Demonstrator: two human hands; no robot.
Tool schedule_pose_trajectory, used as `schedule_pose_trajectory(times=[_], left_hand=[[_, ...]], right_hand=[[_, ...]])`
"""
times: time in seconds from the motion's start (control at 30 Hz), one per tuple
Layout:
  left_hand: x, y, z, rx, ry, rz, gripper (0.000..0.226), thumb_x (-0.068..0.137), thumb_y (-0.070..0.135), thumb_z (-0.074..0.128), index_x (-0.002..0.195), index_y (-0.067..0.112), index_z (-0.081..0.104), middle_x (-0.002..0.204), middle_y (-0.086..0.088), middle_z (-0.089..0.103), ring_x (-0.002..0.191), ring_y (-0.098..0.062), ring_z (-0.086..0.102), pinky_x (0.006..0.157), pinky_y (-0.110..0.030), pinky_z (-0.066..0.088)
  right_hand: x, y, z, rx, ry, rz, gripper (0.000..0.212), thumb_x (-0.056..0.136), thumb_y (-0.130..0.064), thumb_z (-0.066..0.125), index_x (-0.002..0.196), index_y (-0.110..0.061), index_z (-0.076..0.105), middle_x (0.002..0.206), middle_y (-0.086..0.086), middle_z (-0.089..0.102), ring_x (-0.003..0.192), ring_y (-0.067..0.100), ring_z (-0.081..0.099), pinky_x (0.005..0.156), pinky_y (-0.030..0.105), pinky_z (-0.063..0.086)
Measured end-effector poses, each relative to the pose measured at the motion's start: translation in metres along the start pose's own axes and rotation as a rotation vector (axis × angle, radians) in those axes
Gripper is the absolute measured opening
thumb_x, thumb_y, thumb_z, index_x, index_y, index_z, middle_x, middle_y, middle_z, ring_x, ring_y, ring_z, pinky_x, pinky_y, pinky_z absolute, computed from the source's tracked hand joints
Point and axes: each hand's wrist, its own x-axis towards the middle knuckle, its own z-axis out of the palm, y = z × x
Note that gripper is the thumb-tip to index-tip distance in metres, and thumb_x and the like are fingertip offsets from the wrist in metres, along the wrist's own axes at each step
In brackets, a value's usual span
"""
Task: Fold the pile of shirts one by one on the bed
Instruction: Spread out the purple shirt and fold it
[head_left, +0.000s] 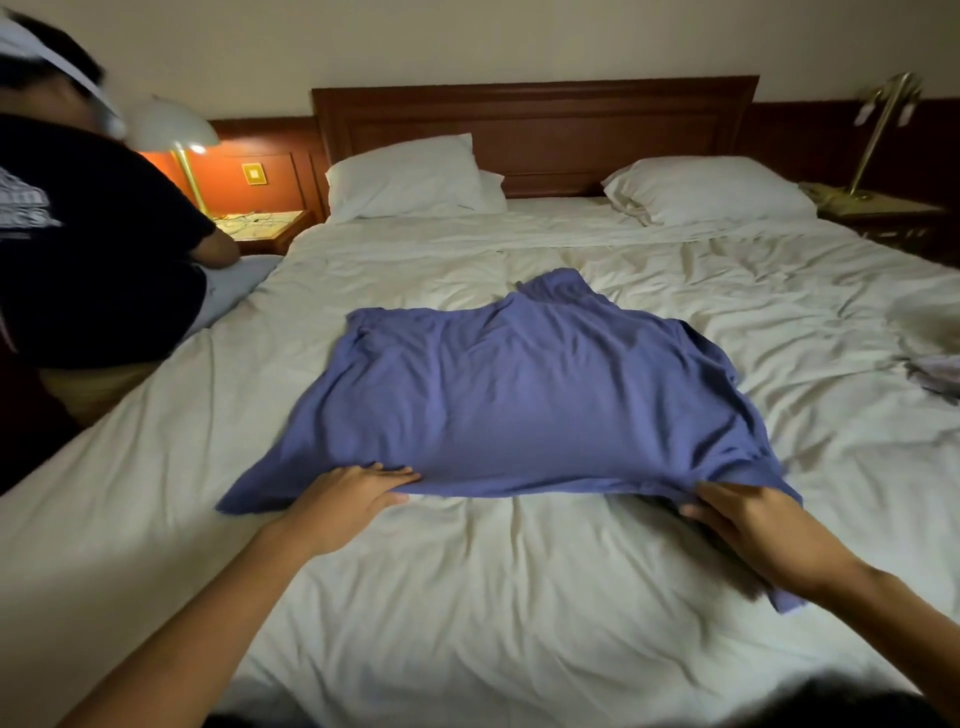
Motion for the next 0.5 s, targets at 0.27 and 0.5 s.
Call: schedule_pose_trajectory(times=[0.27,0.5], left_hand=[[-0.018,-0.039,0.002,0.105,0.019,-0.143,0.062,0.096,0.024,0.057,0.154,0.030,0.035,0.162,0.009,0.029,0.145,-0.013,0.036,0.113,-0.031,0.033],[-0.035,-0.071,-0.002,-0.019,0.163,-0.145,0.061,0.084,-0.015,0.057,0.139,0.011,0.059,0.130,-0.016,0.065,0.113,-0.036,0.065,0.094,-0.041,0.052]], right_hand=[[-0.020,-0.003,0.004,-0.114,-0.200,-0.118,0.040,0.072,-0.057,0.074,0.104,-0.034,0.069,0.105,-0.017,0.061,0.094,0.007,0.060,0.078,0.022,0.047],[-0.023,-0.009,0.004,0.290,-0.056,-0.011,0.015,0.096,-0.031,0.059,0.085,-0.021,0.060,0.078,-0.008,0.064,0.070,0.000,0.060,0.062,0.012,0.043]])
